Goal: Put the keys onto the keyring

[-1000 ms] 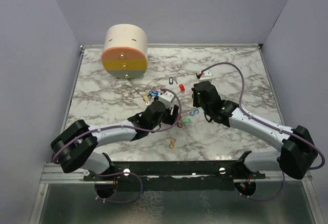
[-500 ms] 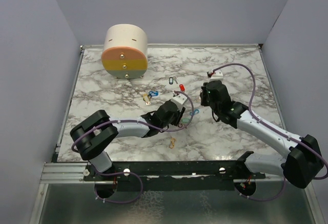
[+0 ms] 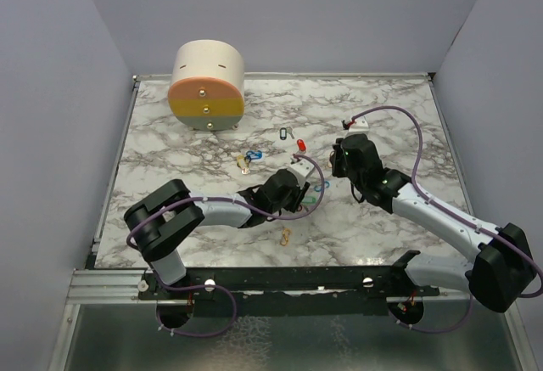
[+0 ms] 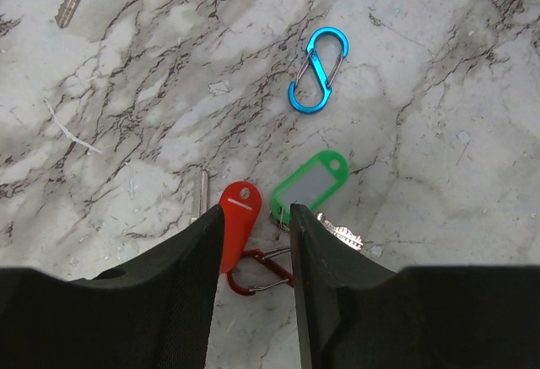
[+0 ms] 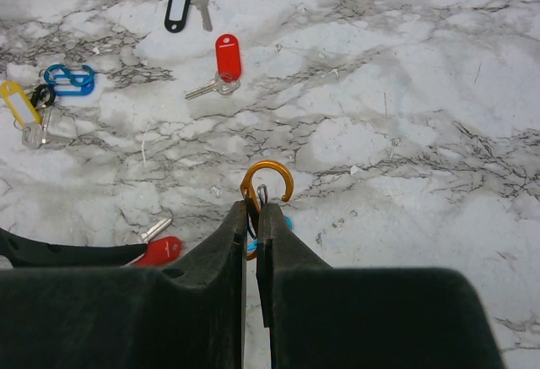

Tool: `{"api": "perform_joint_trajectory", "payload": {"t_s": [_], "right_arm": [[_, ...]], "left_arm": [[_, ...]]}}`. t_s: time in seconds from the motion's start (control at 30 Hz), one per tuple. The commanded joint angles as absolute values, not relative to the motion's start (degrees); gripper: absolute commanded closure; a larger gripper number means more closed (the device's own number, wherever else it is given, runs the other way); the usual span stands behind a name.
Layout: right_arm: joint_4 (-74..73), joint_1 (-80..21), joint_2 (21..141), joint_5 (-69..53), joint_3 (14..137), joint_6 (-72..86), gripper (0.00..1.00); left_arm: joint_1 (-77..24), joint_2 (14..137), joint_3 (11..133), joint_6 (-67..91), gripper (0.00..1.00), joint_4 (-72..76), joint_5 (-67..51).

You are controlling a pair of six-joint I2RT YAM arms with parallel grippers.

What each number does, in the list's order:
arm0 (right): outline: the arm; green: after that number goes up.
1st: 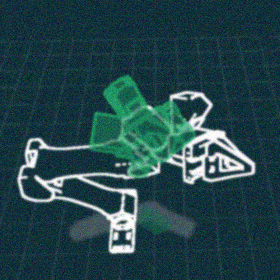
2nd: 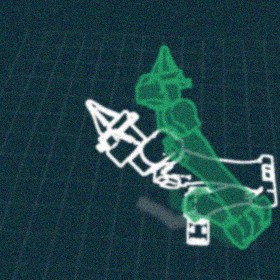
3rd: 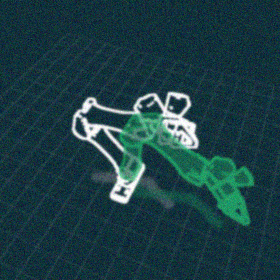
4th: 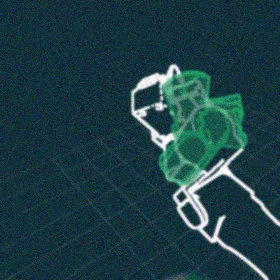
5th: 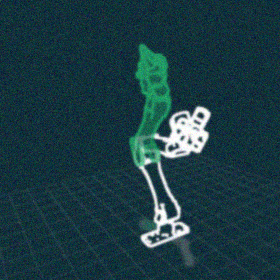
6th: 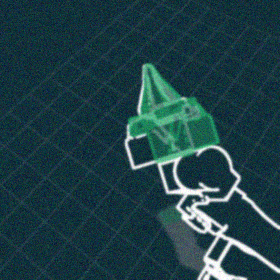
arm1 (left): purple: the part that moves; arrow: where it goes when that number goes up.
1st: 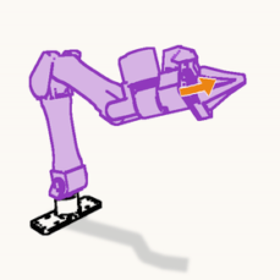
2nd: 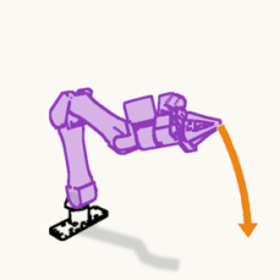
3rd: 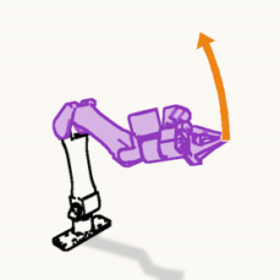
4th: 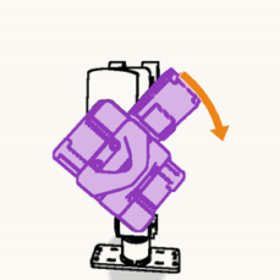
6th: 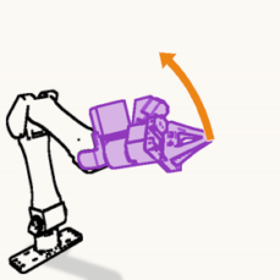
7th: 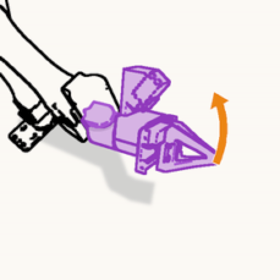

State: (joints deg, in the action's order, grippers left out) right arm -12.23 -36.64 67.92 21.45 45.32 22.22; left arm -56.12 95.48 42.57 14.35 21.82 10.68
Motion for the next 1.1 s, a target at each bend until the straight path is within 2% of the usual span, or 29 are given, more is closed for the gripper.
{"api": "perform_joint_trajectory", "payload": {"t_s": [0.0,0.47,0.57,0.83,1.07], "right_arm": [[-11.2,-36.2,67.0,20.1,44.6,21.8,0.99],[-11.0,-36.1,66.7,19.8,44.2,21.7,0.99],[-10.9,-36.1,66.5,19.7,44.0,21.8,0.99],[-10.8,-36.0,66.4,19.3,43.6,21.9,0.99],[-10.0,-36.0,67.5,16.6,42.7,22.3,0.99]], "left_arm": [[-56.6,97.1,43.9,13.6,0.61,22.6,8.3],[-56.7,99.6,44.5,13.9,0.68,22.4,7.8],[-56.7,99.4,44.5,13.8,0.73,22.4,7.9],[-56.7,98.6,44.6,13.7,0.98,22.4,8.1],[-56.7,94.2,44.3,13.0,1.0,22.5,9.1]]}}
